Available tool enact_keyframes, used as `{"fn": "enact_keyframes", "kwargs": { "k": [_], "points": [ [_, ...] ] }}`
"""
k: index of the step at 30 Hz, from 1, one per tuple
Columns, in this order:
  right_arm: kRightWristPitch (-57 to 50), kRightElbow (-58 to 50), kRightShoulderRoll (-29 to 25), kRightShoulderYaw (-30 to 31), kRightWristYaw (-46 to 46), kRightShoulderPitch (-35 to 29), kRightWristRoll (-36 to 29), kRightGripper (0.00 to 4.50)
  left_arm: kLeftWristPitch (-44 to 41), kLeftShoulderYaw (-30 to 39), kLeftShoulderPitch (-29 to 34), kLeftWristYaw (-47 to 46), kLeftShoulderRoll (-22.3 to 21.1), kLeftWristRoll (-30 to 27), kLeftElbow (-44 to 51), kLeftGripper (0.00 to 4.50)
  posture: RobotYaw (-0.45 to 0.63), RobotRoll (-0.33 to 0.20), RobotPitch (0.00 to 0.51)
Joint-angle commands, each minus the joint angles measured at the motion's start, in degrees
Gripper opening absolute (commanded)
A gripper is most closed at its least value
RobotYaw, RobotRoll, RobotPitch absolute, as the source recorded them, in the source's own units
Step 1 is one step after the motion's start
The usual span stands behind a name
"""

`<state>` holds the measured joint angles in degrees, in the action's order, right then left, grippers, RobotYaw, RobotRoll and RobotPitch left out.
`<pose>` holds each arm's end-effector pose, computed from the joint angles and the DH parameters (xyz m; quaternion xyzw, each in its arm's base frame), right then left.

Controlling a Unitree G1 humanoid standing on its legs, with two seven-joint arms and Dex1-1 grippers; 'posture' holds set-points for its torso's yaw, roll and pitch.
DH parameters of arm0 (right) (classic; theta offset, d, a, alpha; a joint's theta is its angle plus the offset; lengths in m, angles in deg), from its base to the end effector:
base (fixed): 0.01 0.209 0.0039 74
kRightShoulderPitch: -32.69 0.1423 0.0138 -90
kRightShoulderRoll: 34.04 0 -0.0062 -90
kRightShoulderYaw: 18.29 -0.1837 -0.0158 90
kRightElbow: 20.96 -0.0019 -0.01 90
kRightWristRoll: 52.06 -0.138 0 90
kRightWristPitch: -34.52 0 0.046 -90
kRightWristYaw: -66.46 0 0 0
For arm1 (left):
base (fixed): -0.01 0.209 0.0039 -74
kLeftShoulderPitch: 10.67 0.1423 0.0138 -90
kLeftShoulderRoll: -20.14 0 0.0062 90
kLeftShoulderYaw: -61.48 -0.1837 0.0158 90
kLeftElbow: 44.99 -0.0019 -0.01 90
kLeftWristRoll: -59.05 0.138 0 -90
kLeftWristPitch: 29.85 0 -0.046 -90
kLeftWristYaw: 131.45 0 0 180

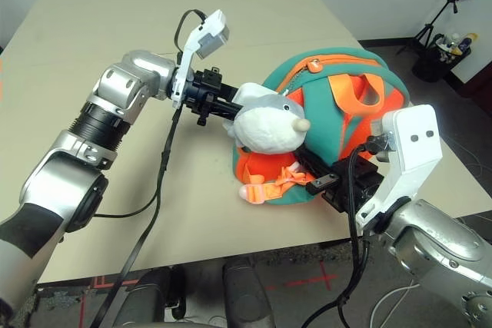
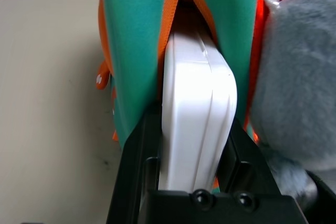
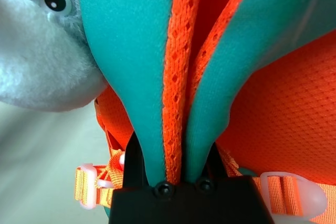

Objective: Put the pencil case into the backpack and zip it.

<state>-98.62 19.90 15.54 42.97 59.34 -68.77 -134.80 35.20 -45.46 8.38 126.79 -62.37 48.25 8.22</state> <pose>0.1307 -0.2265 0.2140 0.0079 0.0888 0.2289 0.9694 0.3515 0.0556 0.2494 0.1594 0.0646 -0.7461 0.6432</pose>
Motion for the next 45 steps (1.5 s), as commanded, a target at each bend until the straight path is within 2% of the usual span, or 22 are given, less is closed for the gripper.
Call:
{"fn": "enact_keyframes", "kwargs": {
  "k": [1, 5, 10, 14, 15, 21, 25, 31, 35, 36, 45],
  "points": [
    [0.64, -0.93, 0.28, 0.75, -0.02, 0.34, 0.15, 0.18, 0.89, -2.66, 1.09, 1.68, 1.18, 1.5, -0.41, 1.43, -0.3, 0.0, 0.145],
    [0.7, -0.89, 0.33, 0.8, 0.15, 0.31, 0.32, 0.18, -0.13, -2.64, 1.56, 1.91, 0.08, 2.08, 0.62, 1.43, -0.29, 0.0, 0.141],
    [0.64, -0.7, 0.26, 0.74, 0.68, 0.33, 0.68, 0.18, -1.63, -1.0, 1.53, 2.15, -2.61, 1.57, 3.28, 3.05, -0.29, 0.0, 0.137],
    [0.46, -0.52, 0.2, 0.05, 1.43, -0.27, 0.95, 0.18, -7.62, 1.91, 1.11, 3.25, -6.95, -1.68, 9.08, 4.33, -0.28, 0.0, 0.134],
    [0.43, -0.48, 0.23, -0.09, 1.65, -0.47, 1.11, 0.18, -9.21, 2.26, 1.09, 3.95, -8.51, -2.4, 10.69, 4.5, -0.28, 0.0, 0.131],
    [0.33, 0.53, 0.02, 0.04, 2.87, 0.14, 1.78, 0.18, -15.82, 4.23, -0.05, 5.15, -15.72, -5.47, 16.58, 4.5, -0.26, 0.0, 0.139],
    [0.22, 0.85, 0.05, 0.51, 3.42, 0.61, 1.95, 0.18, -17.51, 4.5, 0.41, 3.73, -17.18, -6.43, 18.69, 3.61, -0.25, 0.0, 0.142],
    [-0.08, 1.52, -0.17, 0.85, 4.1, 1.24, 2.18, 0.18, -16.14, 3.39, 1.6, 1.24, -14.58, -6.79, 18.58, 1.55, -0.25, 0.0, 0.142],
    [-0.24, 1.56, -0.16, 0.92, 4.13, 1.44, 2.24, 0.18, -13.32, 2.49, 1.26, 0.22, -12.22, -6.02, 15.07, 0.17, -0.26, 0.0, 0.14],
    [-0.21, 1.45, -0.09, 0.95, 3.95, 1.41, 2.18, 0.18, -12.96, 2.45, 0.93, -0.09, -11.4, -6.03, 13.73, 0.0, -0.26, 0.0, 0.14],
    [0.06, 0.66, 0.19, 1.12, 2.7, 1.38, 2.07, 0.18, -6.89, 1.7, -1.44, -0.32, -6.83, -3.88, 4.12, 0.0, -0.29, 0.0, 0.139]
  ]
}}
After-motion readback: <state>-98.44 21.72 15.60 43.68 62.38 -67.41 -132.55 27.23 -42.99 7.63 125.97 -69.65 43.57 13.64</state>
